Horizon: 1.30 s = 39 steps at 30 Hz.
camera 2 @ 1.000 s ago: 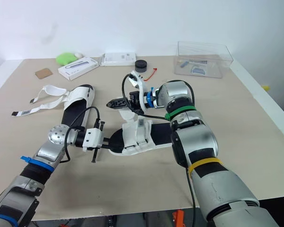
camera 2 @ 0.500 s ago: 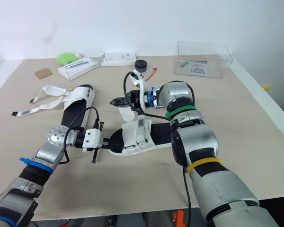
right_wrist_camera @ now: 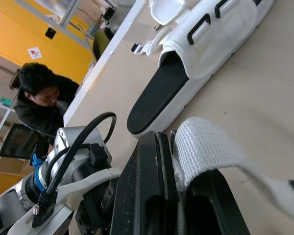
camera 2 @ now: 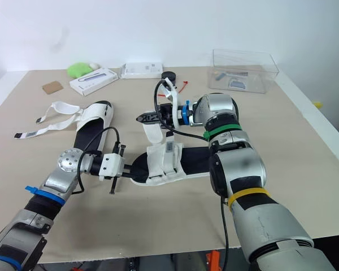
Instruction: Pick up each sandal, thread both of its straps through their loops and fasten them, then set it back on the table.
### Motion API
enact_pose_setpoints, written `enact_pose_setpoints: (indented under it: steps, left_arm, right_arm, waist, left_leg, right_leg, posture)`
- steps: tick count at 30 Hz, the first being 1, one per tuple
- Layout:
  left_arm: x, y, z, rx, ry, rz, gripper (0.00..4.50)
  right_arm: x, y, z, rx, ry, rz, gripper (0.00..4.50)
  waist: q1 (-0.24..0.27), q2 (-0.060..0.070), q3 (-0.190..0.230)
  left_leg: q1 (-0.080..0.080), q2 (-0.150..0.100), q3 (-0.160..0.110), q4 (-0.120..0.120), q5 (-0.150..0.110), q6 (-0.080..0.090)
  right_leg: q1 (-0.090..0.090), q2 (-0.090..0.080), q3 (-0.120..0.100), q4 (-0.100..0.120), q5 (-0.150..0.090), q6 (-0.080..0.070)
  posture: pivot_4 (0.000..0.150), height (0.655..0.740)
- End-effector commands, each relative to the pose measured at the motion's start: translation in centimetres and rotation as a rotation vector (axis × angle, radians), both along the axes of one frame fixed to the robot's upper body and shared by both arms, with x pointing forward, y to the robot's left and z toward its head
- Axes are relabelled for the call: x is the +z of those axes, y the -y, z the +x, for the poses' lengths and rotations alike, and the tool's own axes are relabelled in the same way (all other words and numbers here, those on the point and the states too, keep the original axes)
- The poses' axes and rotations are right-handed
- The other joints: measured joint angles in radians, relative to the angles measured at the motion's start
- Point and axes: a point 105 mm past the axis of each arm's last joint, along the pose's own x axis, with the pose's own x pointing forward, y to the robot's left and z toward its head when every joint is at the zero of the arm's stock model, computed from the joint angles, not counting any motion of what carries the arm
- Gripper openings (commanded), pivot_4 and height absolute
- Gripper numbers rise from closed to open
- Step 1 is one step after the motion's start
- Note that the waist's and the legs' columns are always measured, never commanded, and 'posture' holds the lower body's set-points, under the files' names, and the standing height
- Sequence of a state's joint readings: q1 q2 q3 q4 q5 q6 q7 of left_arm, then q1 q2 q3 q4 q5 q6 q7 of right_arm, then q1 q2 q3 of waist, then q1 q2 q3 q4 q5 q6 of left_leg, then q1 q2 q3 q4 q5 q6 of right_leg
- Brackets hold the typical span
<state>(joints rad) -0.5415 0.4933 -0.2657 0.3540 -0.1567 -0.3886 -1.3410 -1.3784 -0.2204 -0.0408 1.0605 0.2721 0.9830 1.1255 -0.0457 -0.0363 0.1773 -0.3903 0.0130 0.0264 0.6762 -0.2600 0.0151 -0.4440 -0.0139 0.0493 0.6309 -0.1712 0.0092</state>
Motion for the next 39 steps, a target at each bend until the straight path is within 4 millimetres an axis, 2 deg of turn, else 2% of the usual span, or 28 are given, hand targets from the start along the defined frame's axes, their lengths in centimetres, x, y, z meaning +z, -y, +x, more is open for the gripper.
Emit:
enact_pose_setpoints:
  steps: [1,5,7,10,13,15,17,19,22,28,34,39]
  left_arm:
    - [-0.9,0.0,0.0,-0.006,-0.016,0.044,0.0]
    - [-0.9,0.0,0.0,-0.006,-0.015,0.046,0.0]
    - [-1.0,-0.1,-0.1,-0.005,-0.015,0.047,0.0]
    - [-1.1,-0.3,-0.1,0.001,-0.017,0.051,0.0]
    - [-1.2,-0.4,-0.2,0.002,-0.018,0.054,0.0]
    - [-1.2,-0.4,-0.2,0.003,-0.018,0.054,0.0]
    - [-1.2,-0.4,-0.2,0.003,-0.019,0.055,0.0]
    - [-1.2,-0.3,-0.3,0.0,-0.019,0.056,0.0]
    - [-1.2,-0.3,-0.2,-0.003,-0.018,0.057,0.0]
    - [-1.2,-0.2,-0.1,-0.006,-0.015,0.06,0.0]
    - [-1.1,-0.2,0.0,-0.008,-0.013,0.06,0.0]
    - [-1.1,-0.2,0.1,-0.005,-0.015,0.062,0.0]
  right_arm:
    - [3.6,-0.3,0.0,0.028,0.121,0.073,0.06]
    - [2.9,-0.4,-0.7,0.117,0.274,-0.003,0.06]
    - [2.1,-0.4,-1.1,0.172,0.477,-0.083,0.06]
    - [0.2,0.1,-2.5,0.273,0.937,-0.25,0.06]
    - [-1.2,0.6,-3.9,0.357,1.25,-0.366,0.06]
    - [-2.0,1.5,-4.1,0.432,1.598,-0.537,0.06]
    - [-2.5,2.3,-4.5,0.563,1.92,-0.673,0.06]
    - [-2.0,2.8,-4.8,0.672,2.253,-0.775,0.06]
    - [-0.6,3.2,-5.9,0.695,2.571,-0.721,0.06]
    - [0.2,3.3,-7.3,0.654,2.932,-0.572,0.06]
    - [0.5,3.7,-6.4,0.618,3.019,-0.588,0.06]
    - [0.5,4.7,-4.7,0.58,2.953,-0.668,0.06]
  waist:
    - [0.0,0.0,0.0]
    - [0.0,0.0,0.0]
    - [0.0,0.0,0.0]
    - [0.002,0.0,0.0]
    - [0.0,0.0,0.0]
    - [0.0,0.0,0.0]
    - [0.0,0.0,0.0]
    - [0.0,0.0,0.0]
    - [0.0,0.0,0.0]
    - [0.001,0.0,0.0]
    - [0.0,0.0,0.0]
    - [-0.001,0.0,0.0]
  left_leg:
    - [0.0,0.0,0.0,0.0,0.0,0.0]
    - [0.0,0.0,0.0,0.0,0.0,0.0]
    - [0.0,0.0,0.0,0.0,0.0,0.0]
    - [-0.001,-0.001,-0.002,0.0,0.0,0.0]
    - [-0.001,-0.001,-0.002,0.0,-0.001,-0.002]
    - [0.0,-0.002,-0.001,0.0,-0.001,-0.002]
    - [0.001,-0.002,0.0,0.0,-0.001,-0.002]
    - [0.001,-0.003,0.002,0.0,-0.001,-0.003]
    - [0.001,-0.003,0.003,-0.001,0.0,-0.004]
    - [0.001,-0.004,0.005,-0.004,0.003,-0.009]
    - [0.004,-0.007,0.01,-0.004,0.006,-0.004]
    - [0.006,-0.009,0.012,-0.004,0.01,0.001]
  right_leg:
    - [0.0,0.0,0.0,0.0,0.0,0.0]
    - [0.0,0.0,0.0,0.0,0.0,0.0]
    - [0.0,0.0,0.0,0.0,-0.001,0.002]
    - [0.0,-0.001,-0.002,0.0,-0.004,0.007]
    - [0.0,-0.001,-0.001,0.0,-0.004,0.007]
    - [0.0,-0.002,0.0,0.0,-0.002,0.004]
    - [0.0,-0.003,0.001,-0.001,-0.005,0.009]
    - [0.0,-0.003,0.001,-0.001,-0.005,0.01]
    - [-0.002,-0.003,0.003,0.0,-0.006,0.009]
    - [-0.005,-0.003,0.007,0.002,-0.006,0.006]
    - [-0.003,-0.004,0.013,0.002,-0.005,0.006]
    - [0.0,-0.005,0.017,0.001,-0.003,0.008]
  posture:
    - [0.15,0.74]
    - [0.15,0.74]
    - [0.15,0.74]
    - [0.15,0.74]
    - [0.15,0.74]
    - [0.15,0.74]
    - [0.15,0.74]
    - [0.15,0.74]
    - [0.15,0.74]
    - [0.15,0.74]
    - [0.15,0.74]
    - [0.15,0.74]
